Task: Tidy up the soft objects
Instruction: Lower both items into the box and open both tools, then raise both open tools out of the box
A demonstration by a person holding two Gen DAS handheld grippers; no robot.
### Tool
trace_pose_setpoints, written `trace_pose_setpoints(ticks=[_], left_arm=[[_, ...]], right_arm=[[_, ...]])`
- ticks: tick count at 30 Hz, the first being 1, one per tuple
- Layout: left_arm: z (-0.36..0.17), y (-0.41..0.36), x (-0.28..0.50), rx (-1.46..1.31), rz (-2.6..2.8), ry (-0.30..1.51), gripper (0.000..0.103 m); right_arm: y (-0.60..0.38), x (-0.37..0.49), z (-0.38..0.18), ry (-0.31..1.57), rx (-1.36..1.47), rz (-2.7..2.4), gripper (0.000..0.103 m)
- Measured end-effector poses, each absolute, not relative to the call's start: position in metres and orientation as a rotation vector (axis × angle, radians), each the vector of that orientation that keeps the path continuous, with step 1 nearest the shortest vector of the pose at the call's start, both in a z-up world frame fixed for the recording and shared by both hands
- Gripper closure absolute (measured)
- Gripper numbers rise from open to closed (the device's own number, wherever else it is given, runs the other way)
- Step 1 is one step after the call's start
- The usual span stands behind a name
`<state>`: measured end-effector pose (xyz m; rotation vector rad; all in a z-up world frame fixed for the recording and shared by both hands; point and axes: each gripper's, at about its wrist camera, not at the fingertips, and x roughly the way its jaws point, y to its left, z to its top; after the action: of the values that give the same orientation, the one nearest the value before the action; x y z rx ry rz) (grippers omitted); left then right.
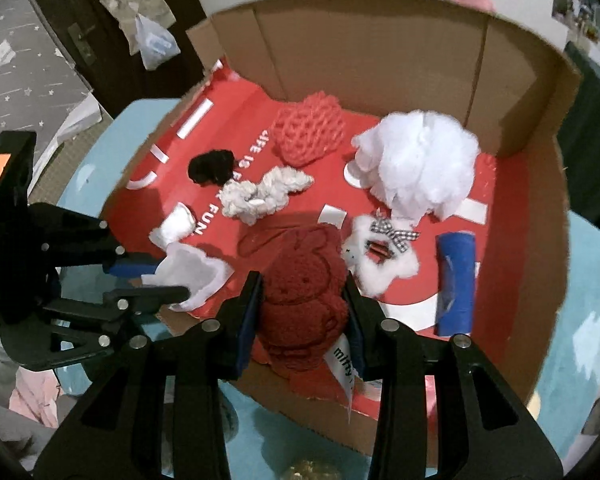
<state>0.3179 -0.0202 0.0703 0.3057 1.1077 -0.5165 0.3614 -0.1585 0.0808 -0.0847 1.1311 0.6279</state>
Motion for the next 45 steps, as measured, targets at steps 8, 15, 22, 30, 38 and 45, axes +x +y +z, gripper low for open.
trace_pose_setpoints(ticks=[8,15,22,30,38,45], left_arm=[[0.056,-0.015,0.332,0.278,-0.495,1.160,0.088],[0.055,-0.018,0.334,0.275,-0.494,1.159,0.088],[0.054,-0.020,0.335,0.278,-0.490,1.165,0.088],[0.058,-0.021,0.332,0.271,-0.477,1.148,0.082],[0.080,-0.016,0.320,0.220,-0.440,1.091,0.053],[0.094,-0.013,0.305,0.208,-0.341,1.024,0.027]], right_arm=[[-0.148,0.368,0.061,1.212,-0.137,0.642,0.066],[-0.143,0.373,0.058,1.242,-0.186,0.624,0.065],[-0.137,0.380,0.052,1.280,-0.203,0.611,0.064],[-0.124,0.382,0.049,1.287,-0.229,0.588,0.062],[-0.139,0.371,0.062,1.233,-0.198,0.544,0.048],[-0.164,0.351,0.083,1.159,-0.117,0.451,0.030]])
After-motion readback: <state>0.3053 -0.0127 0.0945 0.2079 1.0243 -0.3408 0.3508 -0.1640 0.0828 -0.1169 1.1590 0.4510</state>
